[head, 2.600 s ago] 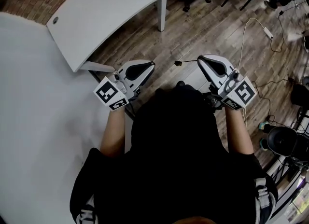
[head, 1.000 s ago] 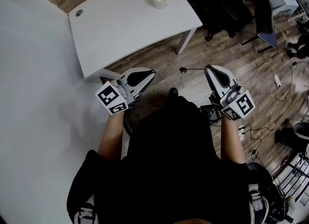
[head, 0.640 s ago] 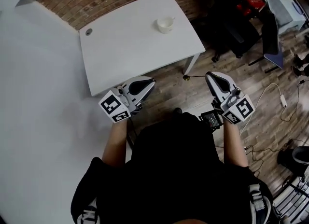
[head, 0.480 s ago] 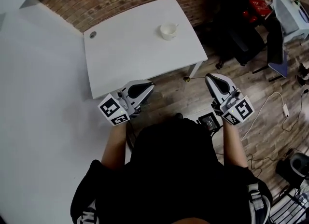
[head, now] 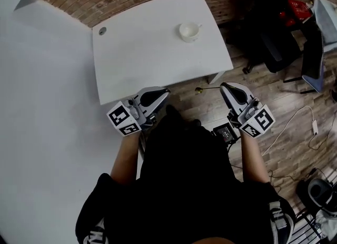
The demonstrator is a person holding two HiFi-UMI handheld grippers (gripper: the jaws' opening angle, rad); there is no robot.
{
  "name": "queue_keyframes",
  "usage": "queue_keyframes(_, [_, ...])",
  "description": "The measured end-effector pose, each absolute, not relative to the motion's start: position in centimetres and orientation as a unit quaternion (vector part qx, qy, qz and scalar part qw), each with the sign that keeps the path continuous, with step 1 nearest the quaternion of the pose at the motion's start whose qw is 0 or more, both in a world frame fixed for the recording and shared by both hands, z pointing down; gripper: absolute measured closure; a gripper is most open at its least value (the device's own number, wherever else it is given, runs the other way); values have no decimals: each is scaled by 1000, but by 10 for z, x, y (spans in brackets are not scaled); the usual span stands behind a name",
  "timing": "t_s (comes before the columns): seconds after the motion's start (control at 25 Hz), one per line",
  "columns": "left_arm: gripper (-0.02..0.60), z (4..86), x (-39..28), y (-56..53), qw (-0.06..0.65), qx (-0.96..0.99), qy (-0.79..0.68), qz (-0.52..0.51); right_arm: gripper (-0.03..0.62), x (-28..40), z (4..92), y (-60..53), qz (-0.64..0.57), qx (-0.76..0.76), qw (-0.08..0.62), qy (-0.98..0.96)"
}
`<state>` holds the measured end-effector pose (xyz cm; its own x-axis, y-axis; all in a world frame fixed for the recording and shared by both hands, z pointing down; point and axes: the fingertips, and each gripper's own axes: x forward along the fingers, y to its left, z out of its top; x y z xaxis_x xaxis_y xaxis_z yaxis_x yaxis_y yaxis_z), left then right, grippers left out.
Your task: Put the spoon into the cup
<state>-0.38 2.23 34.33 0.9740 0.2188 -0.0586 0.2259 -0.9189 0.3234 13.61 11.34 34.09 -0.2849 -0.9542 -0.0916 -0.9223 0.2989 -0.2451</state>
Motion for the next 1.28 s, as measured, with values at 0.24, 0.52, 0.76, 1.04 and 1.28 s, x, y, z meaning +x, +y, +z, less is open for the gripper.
queue_keyframes(0.24, [565, 352, 15, -27, 185, 976, 111, -28, 585, 155, 344, 86, -83, -609, 97, 783])
queue_keyframes(0.52, [565, 368, 40, -95, 236, 963, 116, -50, 586, 180, 341, 35, -96, -637, 82, 761])
queue_keyframes(0.76, [565, 375, 48, -156, 244, 960, 124, -57, 586, 177, 348, -30, -110, -640, 68, 757])
queue_keyframes(1.04, [565, 380, 61, -184, 223, 965, 121, -67, 585, 187, 353, -78, -129, -636, 59, 759])
queue_keyframes(1.28, [565, 380, 75, -197, 217, 971, 76, -71, 586, 205, 358, -108, -146, -594, 50, 789])
